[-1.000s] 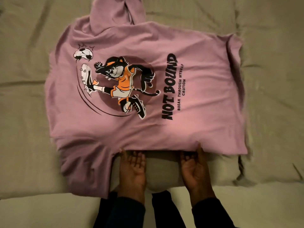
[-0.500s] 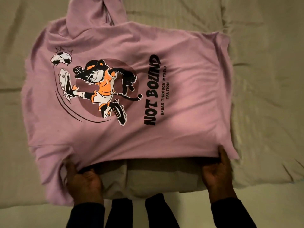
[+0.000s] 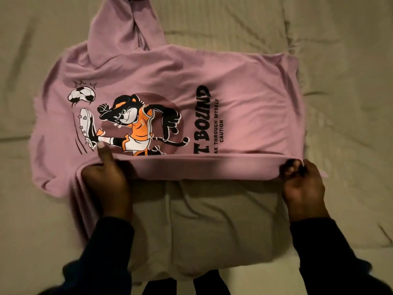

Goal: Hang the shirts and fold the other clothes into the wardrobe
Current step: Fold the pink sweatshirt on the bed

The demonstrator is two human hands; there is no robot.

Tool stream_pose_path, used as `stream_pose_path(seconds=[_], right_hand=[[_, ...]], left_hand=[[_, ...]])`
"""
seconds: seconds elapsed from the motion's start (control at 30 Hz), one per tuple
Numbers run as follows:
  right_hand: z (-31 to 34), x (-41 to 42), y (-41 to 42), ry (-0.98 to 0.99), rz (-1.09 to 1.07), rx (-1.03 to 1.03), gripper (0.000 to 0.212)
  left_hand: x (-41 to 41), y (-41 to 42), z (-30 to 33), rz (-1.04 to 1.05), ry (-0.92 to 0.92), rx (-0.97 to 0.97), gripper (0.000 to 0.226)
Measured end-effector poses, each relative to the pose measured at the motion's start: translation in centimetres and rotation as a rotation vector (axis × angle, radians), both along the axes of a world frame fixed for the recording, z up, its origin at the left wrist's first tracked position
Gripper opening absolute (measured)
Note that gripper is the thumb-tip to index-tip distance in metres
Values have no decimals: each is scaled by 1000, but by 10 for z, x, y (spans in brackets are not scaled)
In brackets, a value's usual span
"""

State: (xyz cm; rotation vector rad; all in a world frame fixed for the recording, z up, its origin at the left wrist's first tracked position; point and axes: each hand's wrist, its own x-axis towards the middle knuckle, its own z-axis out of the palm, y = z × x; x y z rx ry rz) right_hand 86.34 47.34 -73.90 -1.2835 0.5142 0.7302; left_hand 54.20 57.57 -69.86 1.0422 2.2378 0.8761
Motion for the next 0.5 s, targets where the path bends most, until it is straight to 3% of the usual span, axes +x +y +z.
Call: stream_pose_path(seconds=[0.07, 0.13, 0.2, 0.27, 0.33, 0.43, 0.5], right_hand=[[-13, 8, 23, -39, 5, -41, 25], [-28, 6, 35, -68, 51, -33, 23], [-38, 5, 47, -116, 116, -96, 2], [-47, 3, 56, -189, 108, -201, 38], [-49, -2, 58, -336, 144, -297, 45], [-47, -21, 54, -629, 304, -459, 34], [-41, -44, 47, -772, 394, -499, 23]], left_hand=[[-3, 23, -21, -12, -155, 23, 50], [-8, 42, -48, -85, -171, 26, 50], [-10, 55, -66, -192, -137, 48, 52], [-7, 63, -77, -272, -113, 32, 62], [-3, 64, -81, -291, -107, 0, 65], [7, 42, -73, -245, -86, 1, 61], [18, 15, -70, -91, -139, -27, 52]])
